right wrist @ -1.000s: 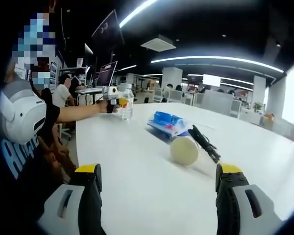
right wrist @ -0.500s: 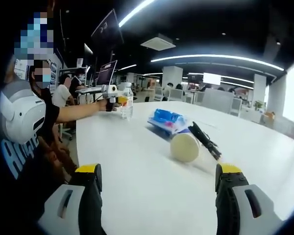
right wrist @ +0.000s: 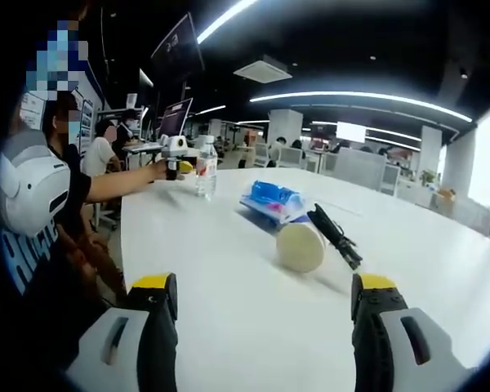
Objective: Arrange the tabletop items into an orderly group along one side of the table until the central work area is clear of visible clutter.
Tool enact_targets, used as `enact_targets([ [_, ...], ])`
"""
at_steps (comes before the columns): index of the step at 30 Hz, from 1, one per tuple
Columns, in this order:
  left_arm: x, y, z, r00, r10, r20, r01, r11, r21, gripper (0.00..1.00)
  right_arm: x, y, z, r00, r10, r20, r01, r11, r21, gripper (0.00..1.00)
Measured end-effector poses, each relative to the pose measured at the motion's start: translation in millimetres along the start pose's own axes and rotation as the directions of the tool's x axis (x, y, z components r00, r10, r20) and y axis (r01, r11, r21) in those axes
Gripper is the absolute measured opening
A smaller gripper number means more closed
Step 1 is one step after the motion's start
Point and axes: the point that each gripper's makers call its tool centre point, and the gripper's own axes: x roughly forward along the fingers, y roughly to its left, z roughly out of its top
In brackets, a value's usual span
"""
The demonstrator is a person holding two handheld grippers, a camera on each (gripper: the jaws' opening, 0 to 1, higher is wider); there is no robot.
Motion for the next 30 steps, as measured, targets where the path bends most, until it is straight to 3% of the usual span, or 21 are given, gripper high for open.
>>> enact_targets([
  [2, -2.5, 6.4, -0.6, 0.999, 0.032, -0.016, -0.032, 0.999, 0.010, 0.99, 1.1, -0.5, 1.1, 1.000, -0.002, 0.002, 0.002, 1.000, -0.004, 0.82],
  [21, -18.9, -4.5, 4.3, 0.998, 0.050, -0.048, -0.048, 0.998, 0.040, 1.00, 12.3, -7.6, -1.3, 1.000, -0.006, -0.001, 0.006, 1.000, -0.001, 0.84],
  [24, -24.5, -7.1, 0.8, 0.994, 0.070, -0.080, -0.065, 0.996, 0.062, 1.00, 14.4, -10.1, -4.1, 1.000, -0.009, -0.005, 0.009, 1.000, 0.003, 0.84],
  [30, -33.0, -12.0, 1.8, 0.989, 0.114, -0.091, -0.108, 0.991, 0.074, 1.00, 17.4, -19.5, -3.1, 0.999, -0.044, 0.012, 0.044, 0.999, 0.010, 0.80],
])
